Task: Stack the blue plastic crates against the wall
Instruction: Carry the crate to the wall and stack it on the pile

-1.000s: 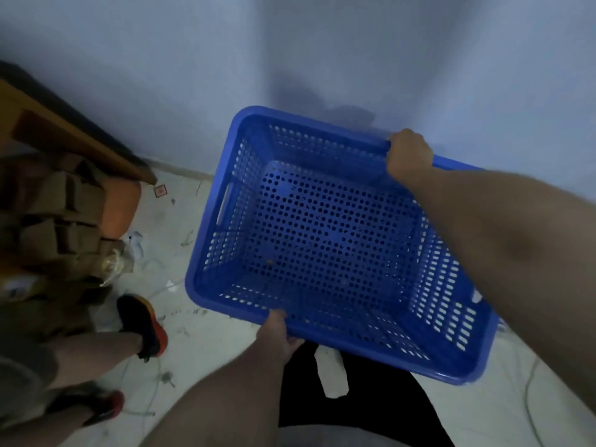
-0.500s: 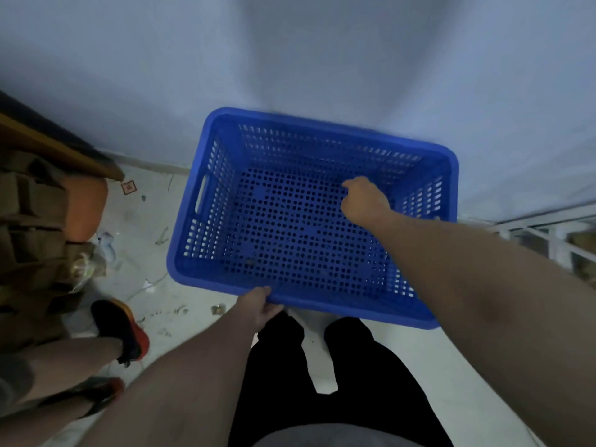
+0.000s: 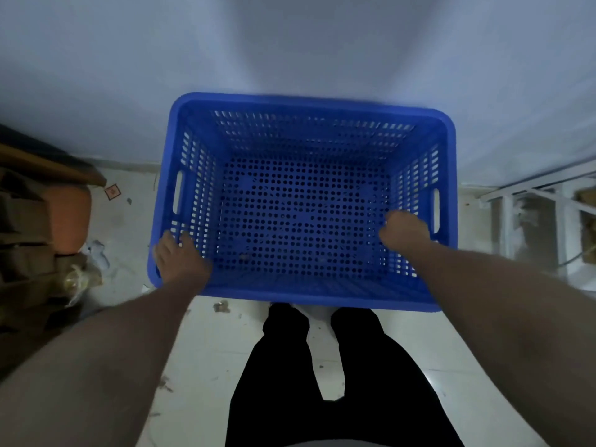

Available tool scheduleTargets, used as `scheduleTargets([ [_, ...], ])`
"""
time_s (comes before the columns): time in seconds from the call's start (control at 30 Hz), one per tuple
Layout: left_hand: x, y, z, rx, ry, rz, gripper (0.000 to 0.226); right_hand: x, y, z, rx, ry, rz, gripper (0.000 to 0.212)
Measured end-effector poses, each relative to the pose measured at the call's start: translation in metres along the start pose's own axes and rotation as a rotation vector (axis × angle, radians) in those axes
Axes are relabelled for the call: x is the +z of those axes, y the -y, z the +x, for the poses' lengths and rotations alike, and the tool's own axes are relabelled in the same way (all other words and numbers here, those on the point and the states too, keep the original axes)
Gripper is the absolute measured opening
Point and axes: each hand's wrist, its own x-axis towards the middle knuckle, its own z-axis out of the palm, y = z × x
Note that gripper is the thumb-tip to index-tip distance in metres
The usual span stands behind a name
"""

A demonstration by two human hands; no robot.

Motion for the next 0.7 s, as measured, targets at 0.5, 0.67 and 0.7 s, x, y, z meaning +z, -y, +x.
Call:
scheduleTargets([
  [0.5, -0.037, 0.005, 0.050, -0.024, -0.118, -0.169, 0.054, 0.025, -0.041, 0.012, 0.285, -0.094, 0.315, 0.025],
  [0.67, -0.042, -0.003, 0.046, -0.028, -0.107, -0.213, 0.046, 0.017, -0.047, 0.006, 0.257, -0.075, 0.423, 0.037],
  [0.7, -0.042, -0.004, 0.045, -0.017, -0.105, -0.216, 0.047, 0.017, -0.050, 0.006, 0.241, -0.086, 0.425, 0.037],
])
